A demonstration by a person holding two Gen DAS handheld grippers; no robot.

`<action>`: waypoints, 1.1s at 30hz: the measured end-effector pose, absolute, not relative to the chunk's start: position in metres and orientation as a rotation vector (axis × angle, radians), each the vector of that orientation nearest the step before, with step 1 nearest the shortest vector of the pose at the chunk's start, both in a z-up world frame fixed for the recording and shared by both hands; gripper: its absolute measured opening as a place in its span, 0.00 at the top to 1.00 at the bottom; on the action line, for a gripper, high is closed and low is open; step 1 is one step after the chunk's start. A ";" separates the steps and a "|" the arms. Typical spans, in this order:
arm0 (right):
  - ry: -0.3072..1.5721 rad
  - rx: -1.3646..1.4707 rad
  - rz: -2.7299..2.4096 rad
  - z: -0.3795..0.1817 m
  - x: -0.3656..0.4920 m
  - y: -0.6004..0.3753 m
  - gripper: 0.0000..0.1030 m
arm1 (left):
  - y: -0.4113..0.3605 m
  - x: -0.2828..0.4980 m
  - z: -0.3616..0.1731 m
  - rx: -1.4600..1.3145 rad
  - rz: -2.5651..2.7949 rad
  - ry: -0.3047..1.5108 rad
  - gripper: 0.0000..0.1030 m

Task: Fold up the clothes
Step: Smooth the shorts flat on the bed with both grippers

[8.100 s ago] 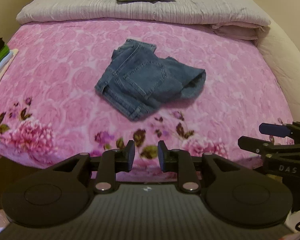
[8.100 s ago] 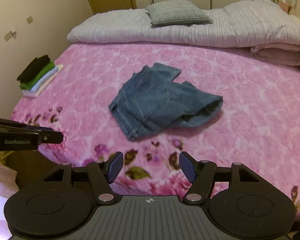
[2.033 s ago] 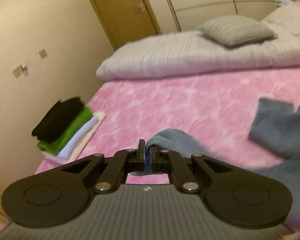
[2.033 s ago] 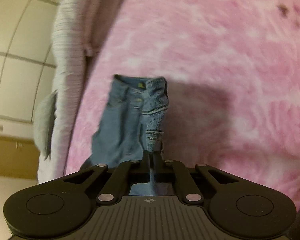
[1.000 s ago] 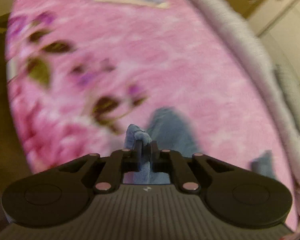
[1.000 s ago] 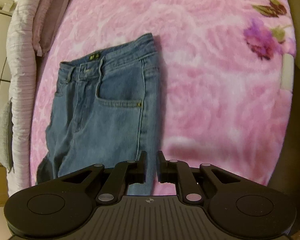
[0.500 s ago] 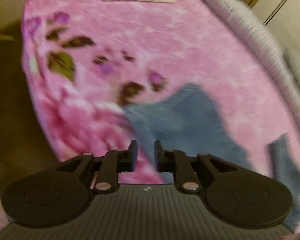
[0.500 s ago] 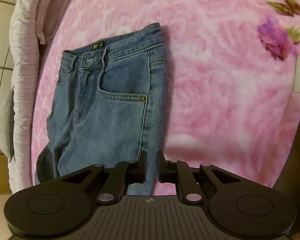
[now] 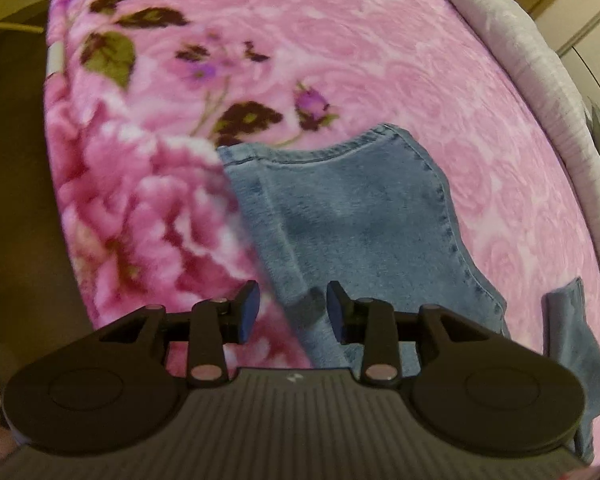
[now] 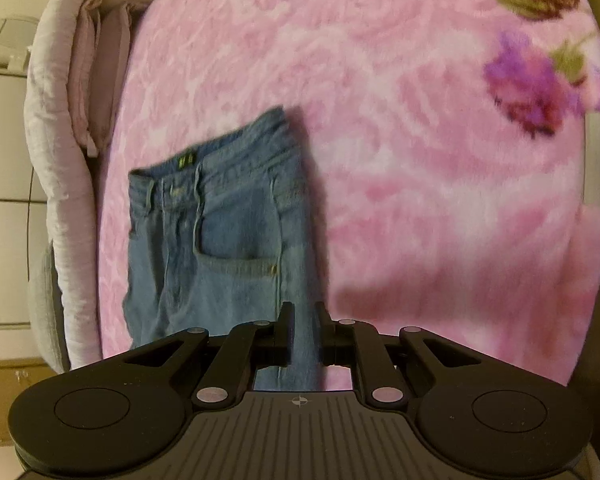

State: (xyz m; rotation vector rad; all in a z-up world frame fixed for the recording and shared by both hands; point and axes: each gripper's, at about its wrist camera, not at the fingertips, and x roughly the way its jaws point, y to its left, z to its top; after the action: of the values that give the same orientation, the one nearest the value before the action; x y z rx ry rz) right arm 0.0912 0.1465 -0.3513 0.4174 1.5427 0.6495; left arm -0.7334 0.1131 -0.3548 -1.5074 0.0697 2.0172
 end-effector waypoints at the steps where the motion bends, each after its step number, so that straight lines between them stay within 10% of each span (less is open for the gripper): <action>1: 1.534 0.428 0.649 -0.354 0.095 0.147 0.88 | 0.116 -0.733 -0.356 -1.505 2.017 0.074 0.68; 33: 1.505 0.606 0.702 -0.395 0.122 0.157 0.88 | 0.123 -0.730 -0.360 -1.485 1.992 0.100 0.59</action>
State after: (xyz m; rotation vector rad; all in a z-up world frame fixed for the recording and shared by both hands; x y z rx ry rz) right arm 0.1220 0.1570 -0.3946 0.6057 1.5052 0.7024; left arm -0.7299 0.1228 -0.3597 -1.4846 0.0999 1.9920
